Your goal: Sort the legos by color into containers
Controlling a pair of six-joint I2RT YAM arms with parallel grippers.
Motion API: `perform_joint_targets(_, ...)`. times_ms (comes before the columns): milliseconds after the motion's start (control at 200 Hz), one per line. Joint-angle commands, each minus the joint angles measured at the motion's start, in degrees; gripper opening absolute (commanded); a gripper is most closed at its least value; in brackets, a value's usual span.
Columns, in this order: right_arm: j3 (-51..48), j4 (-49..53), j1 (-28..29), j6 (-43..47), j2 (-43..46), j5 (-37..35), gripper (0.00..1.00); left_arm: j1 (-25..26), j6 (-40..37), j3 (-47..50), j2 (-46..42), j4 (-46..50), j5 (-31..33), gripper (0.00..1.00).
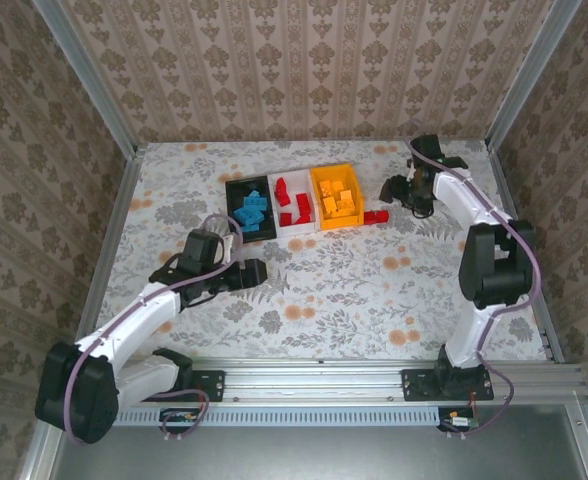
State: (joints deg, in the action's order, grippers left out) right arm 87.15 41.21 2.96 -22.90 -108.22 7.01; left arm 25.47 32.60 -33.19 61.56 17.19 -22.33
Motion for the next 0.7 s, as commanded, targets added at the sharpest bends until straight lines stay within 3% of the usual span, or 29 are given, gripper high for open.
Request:
perform_joint_targets(0, 2.6, 1.3, 0.5, 1.9, -4.1, -2.1, 0.69, 0.2, 0.8, -1.6, -0.2, -0.6, 0.8, 0.87)
perform_joint_targets(365, 10.4, 3.9, 1.6, 3.3, -12.9, -2.0, 0.61, 0.2, 0.5, -1.6, -0.1, 0.0, 1.3, 0.87)
perform_joint_targets(695, 11.6, 4.5, 1.7, 3.7, -15.9, -1.4, 0.56, 0.2, 0.5, -1.2, 0.2, -0.3, 1.5, 0.88)
